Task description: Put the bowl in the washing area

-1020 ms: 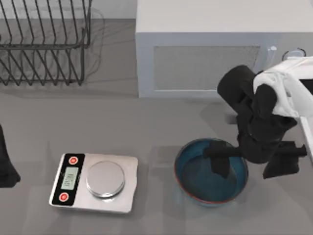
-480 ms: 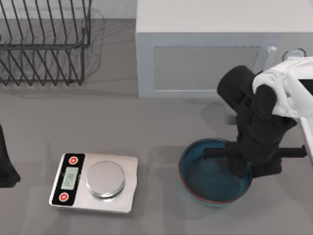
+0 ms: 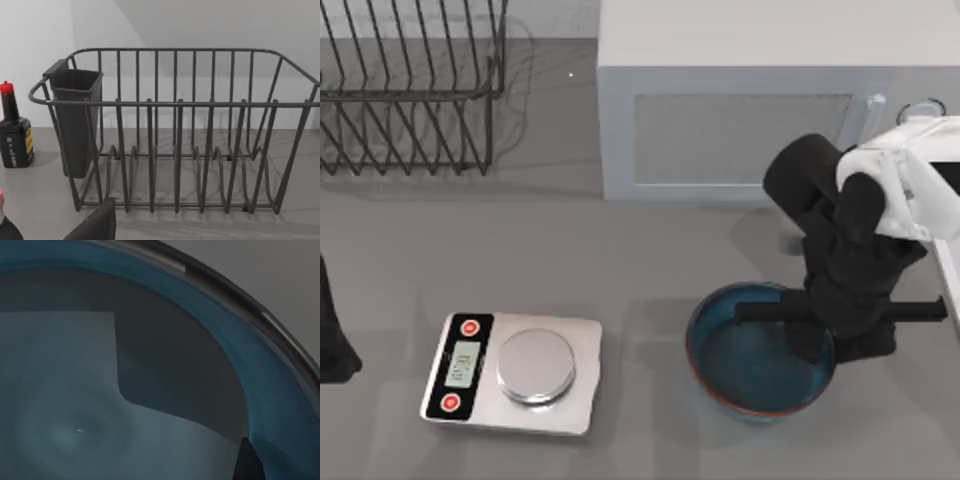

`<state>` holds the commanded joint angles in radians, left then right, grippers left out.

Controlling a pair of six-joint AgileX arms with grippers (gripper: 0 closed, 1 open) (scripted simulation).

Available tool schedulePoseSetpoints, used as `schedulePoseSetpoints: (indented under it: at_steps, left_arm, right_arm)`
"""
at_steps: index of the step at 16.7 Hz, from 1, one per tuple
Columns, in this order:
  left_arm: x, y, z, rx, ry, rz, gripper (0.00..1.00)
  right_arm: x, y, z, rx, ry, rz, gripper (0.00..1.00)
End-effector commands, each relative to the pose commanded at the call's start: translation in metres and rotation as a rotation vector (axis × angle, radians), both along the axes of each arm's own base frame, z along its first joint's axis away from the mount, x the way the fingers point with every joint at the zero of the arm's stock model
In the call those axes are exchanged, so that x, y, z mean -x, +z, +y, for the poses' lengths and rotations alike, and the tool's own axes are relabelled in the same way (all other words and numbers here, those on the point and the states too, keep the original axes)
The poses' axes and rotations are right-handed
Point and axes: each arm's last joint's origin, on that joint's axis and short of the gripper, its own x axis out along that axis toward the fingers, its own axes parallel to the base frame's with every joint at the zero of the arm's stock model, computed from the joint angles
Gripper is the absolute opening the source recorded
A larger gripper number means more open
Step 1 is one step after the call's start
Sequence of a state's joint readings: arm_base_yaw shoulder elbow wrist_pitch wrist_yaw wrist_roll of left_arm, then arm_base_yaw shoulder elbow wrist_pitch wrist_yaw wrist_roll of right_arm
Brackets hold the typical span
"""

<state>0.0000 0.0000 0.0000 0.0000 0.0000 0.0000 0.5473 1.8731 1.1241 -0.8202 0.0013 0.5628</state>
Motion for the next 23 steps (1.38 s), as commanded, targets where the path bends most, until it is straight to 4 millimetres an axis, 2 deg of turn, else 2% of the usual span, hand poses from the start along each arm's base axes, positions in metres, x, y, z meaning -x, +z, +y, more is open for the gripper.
schedulePoseSetpoints:
  at_steps: [2,4,7,11,13,15,19,23]
  left_arm:
    - [0.000,0.000,0.000,0.000,0.000,0.000,1.00]
    - [0.000,0.000,0.000,0.000,0.000,0.000,1.00]
    - [0.000,0.000,0.000,0.000,0.000,0.000,1.00]
    - [0.000,0.000,0.000,0.000,0.000,0.000,1.00]
    - [0.000,0.000,0.000,0.000,0.000,0.000,1.00]
    - [0.000,0.000,0.000,0.000,0.000,0.000,1.00]
    - [0.000,0.000,0.000,0.000,0.000,0.000,1.00]
    - [0.000,0.000,0.000,0.000,0.000,0.000,1.00]
  right_arm:
    - [-0.001,0.004,0.001,-0.001,-0.001,-0.001,0.00]
    - [-0.006,0.019,0.004,-0.004,-0.004,-0.005,0.00]
    - [-0.011,0.057,0.006,0.002,-0.009,0.003,0.00]
    - [-0.006,0.118,0.004,0.014,-0.004,0.023,0.00]
    - [-0.002,0.140,0.002,0.005,-0.001,0.009,0.00]
    - [0.000,0.150,0.000,0.000,0.000,0.000,0.00]
    - [0.000,0.148,0.001,0.001,0.002,0.003,0.00]
    - [-0.002,0.162,-0.009,-0.107,0.000,-0.097,0.00]
